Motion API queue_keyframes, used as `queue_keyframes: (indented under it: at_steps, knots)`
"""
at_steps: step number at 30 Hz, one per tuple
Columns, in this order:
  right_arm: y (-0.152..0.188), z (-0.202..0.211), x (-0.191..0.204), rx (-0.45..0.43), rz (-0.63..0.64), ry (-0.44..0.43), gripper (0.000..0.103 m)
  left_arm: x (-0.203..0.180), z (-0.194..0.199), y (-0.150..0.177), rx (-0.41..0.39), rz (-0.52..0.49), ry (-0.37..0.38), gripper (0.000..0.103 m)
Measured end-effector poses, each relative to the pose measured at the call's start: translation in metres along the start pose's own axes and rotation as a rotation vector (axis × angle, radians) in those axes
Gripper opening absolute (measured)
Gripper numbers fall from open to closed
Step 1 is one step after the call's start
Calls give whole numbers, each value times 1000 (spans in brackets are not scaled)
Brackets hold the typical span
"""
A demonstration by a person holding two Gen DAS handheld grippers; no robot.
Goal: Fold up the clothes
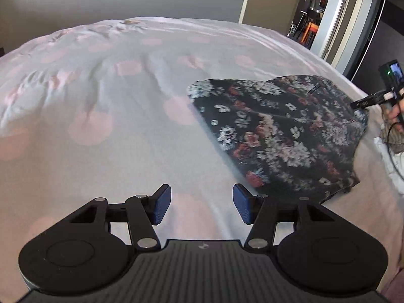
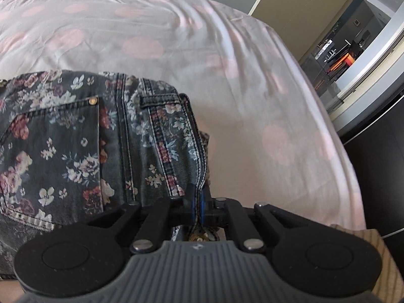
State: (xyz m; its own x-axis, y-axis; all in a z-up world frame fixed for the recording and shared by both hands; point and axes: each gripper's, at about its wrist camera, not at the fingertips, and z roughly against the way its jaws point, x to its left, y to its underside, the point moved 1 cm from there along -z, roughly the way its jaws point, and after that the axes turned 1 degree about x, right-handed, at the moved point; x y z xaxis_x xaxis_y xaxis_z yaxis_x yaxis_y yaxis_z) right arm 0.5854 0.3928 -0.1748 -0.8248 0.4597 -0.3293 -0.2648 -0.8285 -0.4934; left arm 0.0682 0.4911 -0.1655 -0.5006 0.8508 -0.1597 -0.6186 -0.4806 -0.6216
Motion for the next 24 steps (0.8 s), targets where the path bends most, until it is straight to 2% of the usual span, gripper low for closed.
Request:
queue_keyframes:
  at_steps: [2, 4, 5, 6, 7, 10, 14, 18, 21, 22, 24]
  knots:
    - [3, -4, -1, -2, -3, -20, 8, -2, -6, -6, 0, 35, 22, 52]
    - [0, -1, -7, 1, -25, -42, 15, -3, -10, -10, -10, 81, 42, 53]
    - [0, 2, -12, -1, -42, -50, 23, -4, -12, -11, -16, 103, 53, 54]
    - [-1, 6, -17, -10, -67, -57, 45, -5, -14, -13, -22, 124, 63, 56]
    - [0, 8, -23, -23, -95, -73, 58, -6, -16, -14, -25, 141, 71, 60]
    - [3, 6, -40, -14, -197, -144, 59, -11, -24, -15, -25, 193, 102, 60]
    - [20, -15, -56, 25, -330, -217, 59, -13, -40, -11, 19, 259, 134, 60]
    - [35, -30, -65, 24, -479, -327, 59, -12, -54, -2, 56, 316, 164, 60]
    - [39, -34, -63, 22, -505, -371, 60, -15, -59, -1, 50, 318, 204, 60]
    - [39, -33, -60, 19, -496, -363, 59, -16, -61, -1, 50, 316, 213, 59]
    - [40, -32, -56, 14, -486, -354, 58, -20, -64, 0, 44, 306, 216, 44]
